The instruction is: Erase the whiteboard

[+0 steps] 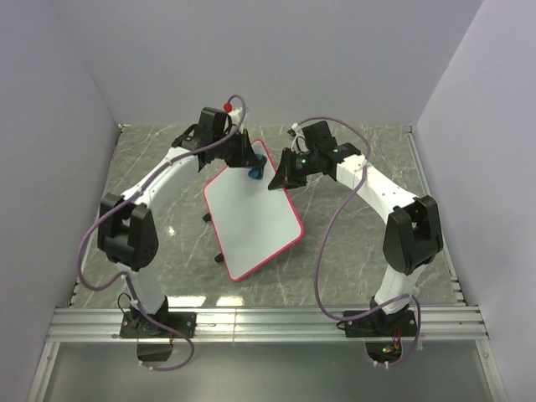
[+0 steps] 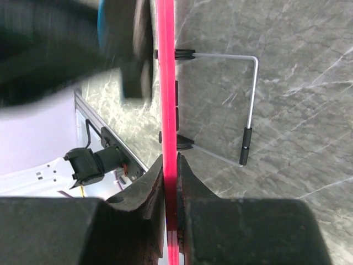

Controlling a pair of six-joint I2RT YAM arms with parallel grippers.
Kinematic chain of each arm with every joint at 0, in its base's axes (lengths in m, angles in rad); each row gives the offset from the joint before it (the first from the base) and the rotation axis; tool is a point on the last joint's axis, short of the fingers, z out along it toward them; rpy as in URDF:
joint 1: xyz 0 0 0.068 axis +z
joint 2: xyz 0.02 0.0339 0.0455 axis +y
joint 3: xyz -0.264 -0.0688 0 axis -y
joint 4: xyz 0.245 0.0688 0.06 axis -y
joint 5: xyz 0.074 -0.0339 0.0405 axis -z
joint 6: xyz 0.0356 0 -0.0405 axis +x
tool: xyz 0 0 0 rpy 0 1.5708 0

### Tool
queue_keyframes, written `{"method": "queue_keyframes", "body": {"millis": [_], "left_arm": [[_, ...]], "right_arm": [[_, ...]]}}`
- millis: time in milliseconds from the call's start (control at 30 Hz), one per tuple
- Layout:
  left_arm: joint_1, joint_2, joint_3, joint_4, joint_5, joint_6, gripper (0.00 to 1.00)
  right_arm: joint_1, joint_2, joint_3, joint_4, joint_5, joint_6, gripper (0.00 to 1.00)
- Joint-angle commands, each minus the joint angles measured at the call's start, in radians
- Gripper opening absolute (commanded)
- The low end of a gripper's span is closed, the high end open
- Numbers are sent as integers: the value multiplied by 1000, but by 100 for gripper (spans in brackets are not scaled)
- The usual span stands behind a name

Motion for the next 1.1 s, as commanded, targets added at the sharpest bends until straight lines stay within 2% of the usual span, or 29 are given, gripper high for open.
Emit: {"method": "queue_keyframes", "body": {"millis": [0, 100, 233, 433, 633, 733, 800, 900, 1000, 1067], "left_arm": [[54, 142, 66, -33, -37, -46, 0], [87, 211, 81, -57, -93, -52, 0], [110, 202, -32, -56, -139, -35, 0], [115, 29, -266, -16, -179, -32, 0], [115, -131, -359, -61, -193, -48, 0], [104, -198, -428, -41, -51, -40, 0], [37, -256, -460, -19, 61, -14, 0], [-104, -293, -407, -68, 84, 87, 0], [-170, -312, -393, -39, 159, 97, 0], [-176, -321, -396, -27, 166, 83, 0]], "right_arm": [[31, 21, 11, -63, 48, -72, 0], [29, 2, -12, -61, 58, -72, 0], [31, -38, -57, -47, 73, -68, 0], [29, -71, -112, -18, 82, -52, 0], [29, -63, -112, 3, 77, -35, 0], [29, -48, -94, 3, 79, -37, 0], [28, -38, -74, -1, 81, -45, 0], [28, -17, -51, -7, 76, -54, 0], [29, 11, -26, -26, 68, -65, 0], [29, 18, -9, -33, 67, -72, 0]]}}
